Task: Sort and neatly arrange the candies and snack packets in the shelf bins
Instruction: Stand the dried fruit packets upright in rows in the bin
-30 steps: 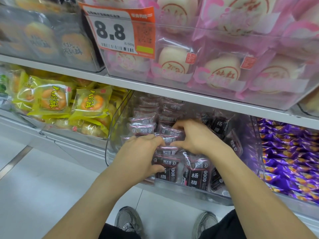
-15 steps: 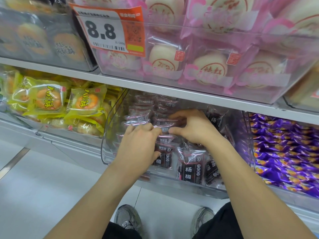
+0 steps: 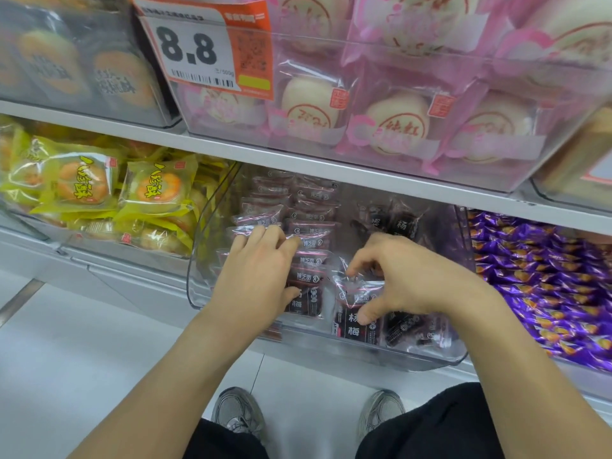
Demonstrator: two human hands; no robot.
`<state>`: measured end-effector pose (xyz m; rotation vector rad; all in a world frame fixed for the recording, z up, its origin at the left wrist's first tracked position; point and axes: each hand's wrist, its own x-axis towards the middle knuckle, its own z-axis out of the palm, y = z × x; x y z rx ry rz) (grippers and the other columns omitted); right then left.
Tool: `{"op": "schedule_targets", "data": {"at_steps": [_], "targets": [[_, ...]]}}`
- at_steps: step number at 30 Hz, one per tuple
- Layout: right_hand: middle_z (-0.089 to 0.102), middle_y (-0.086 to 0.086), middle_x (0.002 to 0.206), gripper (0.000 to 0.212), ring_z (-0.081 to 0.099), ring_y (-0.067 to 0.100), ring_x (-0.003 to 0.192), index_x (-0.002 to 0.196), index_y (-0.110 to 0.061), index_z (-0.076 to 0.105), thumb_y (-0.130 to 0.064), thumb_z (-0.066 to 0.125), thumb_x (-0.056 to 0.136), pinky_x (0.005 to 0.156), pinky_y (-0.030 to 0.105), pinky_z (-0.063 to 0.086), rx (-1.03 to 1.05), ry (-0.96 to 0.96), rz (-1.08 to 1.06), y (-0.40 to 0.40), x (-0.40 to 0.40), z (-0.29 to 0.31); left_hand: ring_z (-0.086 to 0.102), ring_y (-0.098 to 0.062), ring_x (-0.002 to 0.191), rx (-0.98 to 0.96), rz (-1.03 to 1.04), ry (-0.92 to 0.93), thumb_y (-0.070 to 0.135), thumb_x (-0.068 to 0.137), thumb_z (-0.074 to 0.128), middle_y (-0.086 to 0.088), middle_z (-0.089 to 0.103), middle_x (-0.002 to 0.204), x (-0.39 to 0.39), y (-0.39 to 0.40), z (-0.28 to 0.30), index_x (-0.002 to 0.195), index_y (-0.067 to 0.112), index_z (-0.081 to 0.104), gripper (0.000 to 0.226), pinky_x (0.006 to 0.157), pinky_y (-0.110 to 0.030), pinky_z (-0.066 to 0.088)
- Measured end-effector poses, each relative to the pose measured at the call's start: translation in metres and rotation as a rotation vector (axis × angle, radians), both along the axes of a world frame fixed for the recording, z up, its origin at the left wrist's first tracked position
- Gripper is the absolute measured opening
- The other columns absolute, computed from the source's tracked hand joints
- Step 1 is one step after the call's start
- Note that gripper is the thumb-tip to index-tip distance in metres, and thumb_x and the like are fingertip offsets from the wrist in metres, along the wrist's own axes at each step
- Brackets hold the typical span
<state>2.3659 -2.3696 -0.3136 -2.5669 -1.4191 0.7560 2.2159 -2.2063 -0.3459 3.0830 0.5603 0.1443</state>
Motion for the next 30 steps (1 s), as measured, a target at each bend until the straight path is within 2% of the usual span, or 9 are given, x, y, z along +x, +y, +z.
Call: {"op": "schedule_targets", "data": {"at_steps": [6,9,13,15,17,19,22,26,30], "targets": [[0.046,-0.017,0.111,0.042,0.050,0.006,0.098,0.097,-0.037,0.060,-0.035,0.090,0.067,0.086,0.029,0.046,0.130,-0.054,-0.025,-0.018,-0.001,0.008,0.040,-0.018,0.126,-0.087,-0.025,0.006,0.055,0.081,0.070,0.004,0.044,0.134,-0.002,0.005,0.001,0.149,0.028,0.033,0.082,0.104,-0.033,0.031],[0.058,-0.019,0.096,0.040,0.056,0.001,0.090,0.096,-0.037,0.054,-0.035,0.086,0.072,0.082,0.029,0.050,0.253,-0.021,-0.043,-0.030,-0.009,0.025,0.046,-0.015,0.126,-0.338,-0.030,-0.094,0.052,0.079,0.074,0.007,0.050,0.134,-0.013,0.012,0.004,0.146,0.028,0.041,0.079,0.105,-0.031,0.037],[0.068,-0.017,0.080,0.037,0.062,0.002,0.079,0.088,-0.034,0.061,-0.028,0.091,0.067,0.073,0.021,0.051,0.383,0.123,-0.063,-0.017,-0.026,0.027,0.046,0.003,0.125,-0.579,-0.154,-0.299,0.040,0.083,0.072,0.020,0.051,0.130,-0.030,0.018,0.016,0.135,0.032,0.056,0.055,0.105,-0.020,0.040],[0.069,-0.018,0.078,0.035,0.062,0.000,0.078,0.088,-0.033,0.064,-0.027,0.091,0.067,0.072,0.018,0.047,0.414,0.136,-0.068,-0.006,-0.030,0.020,0.049,0.004,0.123,-0.677,-0.206,-0.351,0.045,0.080,0.072,0.024,0.056,0.126,-0.033,0.012,0.025,0.130,0.034,0.059,0.053,0.100,-0.011,0.038],[0.071,-0.018,0.081,0.033,0.065,-0.002,0.080,0.090,-0.034,0.066,-0.027,0.090,0.068,0.073,0.019,0.049,0.457,0.154,-0.083,0.003,-0.033,0.014,0.061,0.001,0.104,-0.769,-0.207,-0.378,0.052,0.074,0.075,0.021,0.066,0.108,-0.031,0.002,0.029,0.120,0.036,0.065,0.050,0.087,-0.013,0.047],[0.073,-0.018,0.080,0.033,0.068,-0.003,0.076,0.093,-0.032,0.071,-0.024,0.090,0.068,0.069,0.016,0.052,0.503,0.240,-0.126,0.008,-0.036,0.010,0.067,-0.008,0.082,-0.788,-0.205,-0.428,0.043,0.074,0.078,0.013,0.070,0.088,-0.026,-0.003,0.025,0.105,0.029,0.072,0.035,0.071,-0.024,0.055],[0.067,-0.021,0.070,0.032,0.062,-0.012,0.068,0.095,-0.031,0.074,-0.034,0.090,0.067,0.063,0.008,0.044,0.478,0.214,-0.138,0.013,-0.037,0.003,0.069,-0.012,0.074,-0.837,-0.148,-0.480,0.030,0.076,0.075,0.008,0.073,0.081,-0.024,0.001,0.019,0.095,0.023,0.075,0.020,0.065,-0.029,0.057],[0.062,-0.017,0.070,0.029,0.055,0.000,0.075,0.091,-0.036,0.066,-0.050,0.083,0.072,0.071,0.029,0.050,0.359,0.093,-0.024,0.018,-0.030,-0.004,0.071,-0.011,0.070,-0.896,-0.079,-0.476,0.014,0.081,0.077,0.007,0.073,0.079,-0.027,0.007,0.013,0.091,0.021,0.073,0.012,0.066,-0.027,0.058],[0.056,-0.009,0.066,0.028,0.044,0.001,0.068,0.086,-0.030,0.060,-0.049,0.078,0.078,0.068,0.035,0.047,0.361,-0.023,0.073,0.027,-0.032,-0.013,0.068,-0.006,0.079,-0.717,-0.116,-0.411,0.017,0.080,0.080,0.012,0.072,0.082,-0.028,0.013,0.009,0.091,0.020,0.074,0.013,0.074,-0.025,0.055]]}}
